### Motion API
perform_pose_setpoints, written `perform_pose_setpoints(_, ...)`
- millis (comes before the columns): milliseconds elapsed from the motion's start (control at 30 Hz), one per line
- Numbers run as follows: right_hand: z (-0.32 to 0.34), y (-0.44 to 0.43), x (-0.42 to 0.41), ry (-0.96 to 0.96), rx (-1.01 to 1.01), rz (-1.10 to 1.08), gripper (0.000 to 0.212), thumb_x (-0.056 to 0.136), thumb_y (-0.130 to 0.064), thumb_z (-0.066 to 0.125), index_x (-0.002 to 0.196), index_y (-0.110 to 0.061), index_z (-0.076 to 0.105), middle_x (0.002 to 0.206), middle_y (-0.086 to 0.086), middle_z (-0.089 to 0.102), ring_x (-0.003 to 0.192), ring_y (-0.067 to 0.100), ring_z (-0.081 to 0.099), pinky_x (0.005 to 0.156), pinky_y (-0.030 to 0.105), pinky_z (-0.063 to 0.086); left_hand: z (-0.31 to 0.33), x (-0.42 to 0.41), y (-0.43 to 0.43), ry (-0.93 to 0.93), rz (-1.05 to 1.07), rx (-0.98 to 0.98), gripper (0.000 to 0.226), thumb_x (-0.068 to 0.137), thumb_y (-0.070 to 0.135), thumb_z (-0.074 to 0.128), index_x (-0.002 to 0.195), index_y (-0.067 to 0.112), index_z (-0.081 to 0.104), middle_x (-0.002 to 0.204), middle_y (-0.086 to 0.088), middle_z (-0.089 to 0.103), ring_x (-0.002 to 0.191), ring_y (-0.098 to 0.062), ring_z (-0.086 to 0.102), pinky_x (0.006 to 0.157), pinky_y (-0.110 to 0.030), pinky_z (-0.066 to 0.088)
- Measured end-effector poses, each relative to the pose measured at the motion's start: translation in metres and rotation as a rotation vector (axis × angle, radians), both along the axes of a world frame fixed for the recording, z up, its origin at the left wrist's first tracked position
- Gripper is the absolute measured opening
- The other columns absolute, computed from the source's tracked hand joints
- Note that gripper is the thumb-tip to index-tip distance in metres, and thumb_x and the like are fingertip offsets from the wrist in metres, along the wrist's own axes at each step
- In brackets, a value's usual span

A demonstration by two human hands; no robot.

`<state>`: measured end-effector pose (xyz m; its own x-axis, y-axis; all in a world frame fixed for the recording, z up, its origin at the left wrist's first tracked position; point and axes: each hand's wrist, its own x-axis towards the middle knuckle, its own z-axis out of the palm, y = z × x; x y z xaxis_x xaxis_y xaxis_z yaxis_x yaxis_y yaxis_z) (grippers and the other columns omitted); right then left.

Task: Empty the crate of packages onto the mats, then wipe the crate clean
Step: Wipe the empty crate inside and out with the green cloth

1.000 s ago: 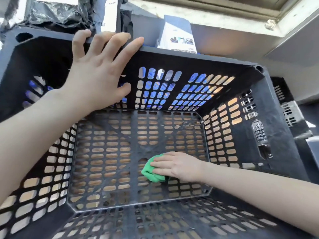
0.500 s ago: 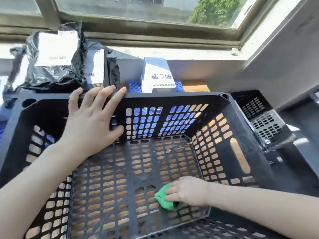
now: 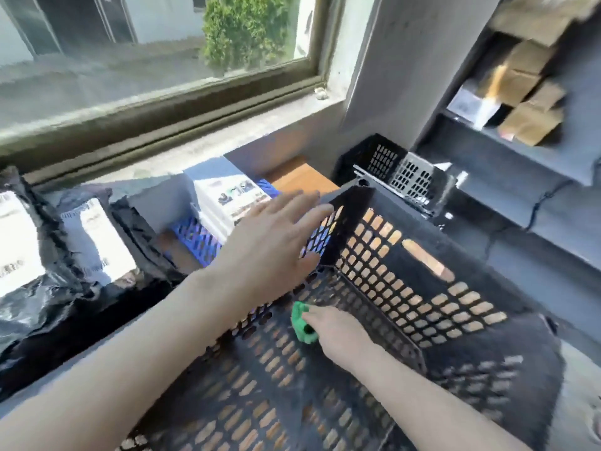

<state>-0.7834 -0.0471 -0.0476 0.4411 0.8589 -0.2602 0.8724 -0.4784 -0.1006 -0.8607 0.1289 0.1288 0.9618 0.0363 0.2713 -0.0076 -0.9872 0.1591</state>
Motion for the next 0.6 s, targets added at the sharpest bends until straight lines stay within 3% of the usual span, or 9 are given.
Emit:
perform_pose_setpoints(100, -0.011, -0.012, -0.024, 0.008, -0.058, -0.186, 0.042, 0.092, -0.007, 0.043, 0.134, -0.013, 0.047, 0.141, 0.007, 0.045, 0.126, 0.030, 0.043, 0.099, 0.039, 0.041, -0.007, 0.033, -0.003, 0.003, -0.160, 0.040, 0.067, 0.082, 0.035, 0.066, 0.144, 0.023, 0.043, 0.155, -0.002, 0.037, 0.143, -0.026, 0.033, 0.111, -0.044, 0.032)
perform_pose_setpoints(167, -0.016, -0.021, -0.041, -0.062, -0.073, -0.258, 0.041, 0.088, -0.013, 0.056, 0.129, -0.012, 0.054, 0.136, 0.012, 0.051, 0.120, 0.031, 0.049, 0.096, 0.037, 0.043, -0.011, 0.051, -0.004, -0.004, -0.211, 0.036, 0.068, 0.083, 0.033, 0.067, 0.146, 0.023, 0.041, 0.156, -0.003, 0.034, 0.145, -0.025, 0.028, 0.113, -0.044, 0.028)
perform_pose_setpoints(233, -0.020, -0.029, -0.053, -0.117, -0.067, -0.380, 0.046, 0.052, -0.022, 0.088, 0.096, -0.017, 0.074, 0.101, 0.009, 0.070, 0.089, 0.025, 0.067, 0.070, 0.032, 0.055, -0.016, 0.067, -0.003, 0.018, -0.261, 0.062, 0.070, 0.083, 0.032, 0.067, 0.147, 0.020, 0.041, 0.156, -0.006, 0.034, 0.146, -0.026, 0.027, 0.114, -0.044, 0.027)
perform_pose_setpoints(267, -0.026, -0.036, -0.059, -0.116, -0.055, -0.495, 0.050, 0.032, -0.021, 0.093, 0.079, -0.019, 0.076, 0.085, 0.006, 0.072, 0.074, 0.022, 0.068, 0.057, 0.030, 0.055, -0.020, 0.073, -0.003, 0.027, -0.287, 0.090, 0.071, 0.081, 0.031, 0.069, 0.146, 0.019, 0.042, 0.155, -0.008, 0.036, 0.144, -0.028, 0.030, 0.114, -0.045, 0.028)
perform_pose_setpoints(333, -0.042, -0.049, -0.070, -0.149, -0.001, -0.723, 0.052, 0.023, -0.012, 0.093, 0.073, -0.015, 0.077, 0.076, 0.008, 0.071, 0.065, 0.024, 0.068, 0.048, 0.032, 0.054, -0.028, 0.080, -0.002, 0.023, -0.317, 0.140, 0.072, 0.076, 0.029, 0.075, 0.142, 0.015, 0.048, 0.149, -0.012, 0.045, 0.139, -0.033, 0.039, 0.111, -0.047, 0.032)
perform_pose_setpoints(467, -0.060, -0.063, -0.094, -0.239, 0.025, -1.114, 0.034, 0.052, 0.000, 0.072, 0.086, -0.004, 0.076, 0.090, 0.020, 0.071, 0.075, 0.033, 0.068, 0.053, 0.037, 0.057, -0.036, 0.081, 0.000, -0.033, -0.339, 0.192, 0.073, 0.068, 0.031, 0.080, 0.134, 0.009, 0.056, 0.138, -0.020, 0.054, 0.131, -0.037, 0.049, 0.110, -0.045, 0.035)
perform_pose_setpoints(600, -0.066, -0.048, -0.105, -0.106, 0.118, -1.356, 0.063, 0.037, 0.004, 0.085, 0.098, -0.007, 0.074, 0.106, 0.018, 0.070, 0.091, 0.034, 0.067, 0.072, 0.039, 0.056, -0.040, 0.082, -0.001, -0.014, -0.325, 0.260, 0.072, 0.068, 0.033, 0.080, 0.132, 0.009, 0.058, 0.136, -0.021, 0.056, 0.133, -0.037, 0.046, 0.108, -0.051, 0.037)
